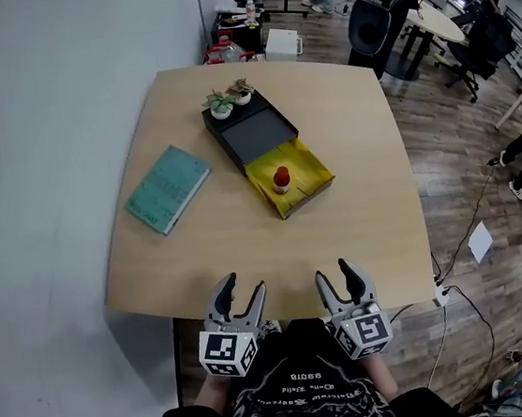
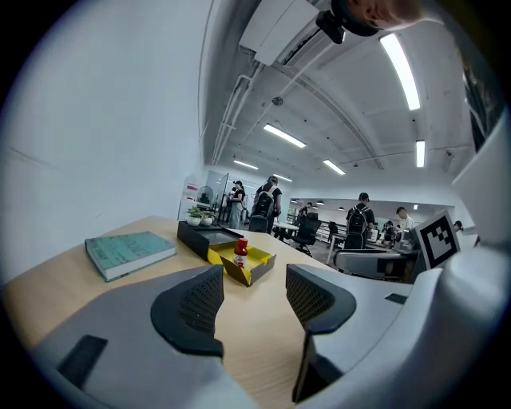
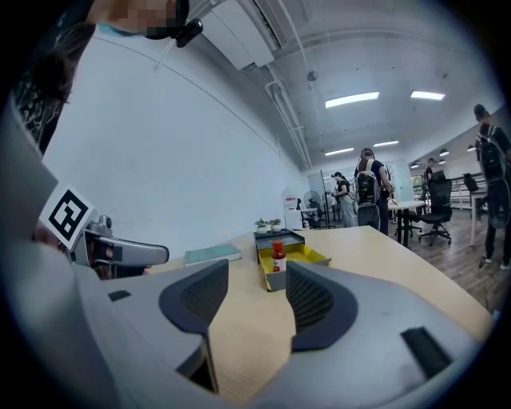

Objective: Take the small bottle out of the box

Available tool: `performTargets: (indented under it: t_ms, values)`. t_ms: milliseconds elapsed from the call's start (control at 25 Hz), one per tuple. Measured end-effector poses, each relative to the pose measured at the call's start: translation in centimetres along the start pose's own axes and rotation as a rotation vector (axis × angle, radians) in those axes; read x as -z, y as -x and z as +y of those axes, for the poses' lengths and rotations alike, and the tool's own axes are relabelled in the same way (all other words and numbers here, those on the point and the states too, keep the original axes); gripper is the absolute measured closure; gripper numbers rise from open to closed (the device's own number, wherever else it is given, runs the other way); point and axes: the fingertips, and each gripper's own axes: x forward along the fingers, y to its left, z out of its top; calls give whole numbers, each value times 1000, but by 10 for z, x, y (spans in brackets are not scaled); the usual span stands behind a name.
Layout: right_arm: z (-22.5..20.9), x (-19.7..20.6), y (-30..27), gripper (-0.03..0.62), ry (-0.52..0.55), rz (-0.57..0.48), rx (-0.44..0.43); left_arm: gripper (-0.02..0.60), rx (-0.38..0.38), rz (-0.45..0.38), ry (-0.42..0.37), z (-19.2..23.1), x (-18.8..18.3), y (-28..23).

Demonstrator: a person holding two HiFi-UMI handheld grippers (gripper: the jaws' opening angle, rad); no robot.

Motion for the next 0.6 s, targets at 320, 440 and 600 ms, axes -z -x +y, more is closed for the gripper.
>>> performTargets:
  t_ms: [320,440,600]
  values:
    - [-6,-5,-27,361,1,24,-25,331,-41,32,53,22,2,-14]
    - [-15,-7,-34,361,-10,36,-28,331,-5,53,63,12,0,-21]
    - [-23,-17,-42,361,-16,37,-42,331,-25,45,52,11,-11,-26]
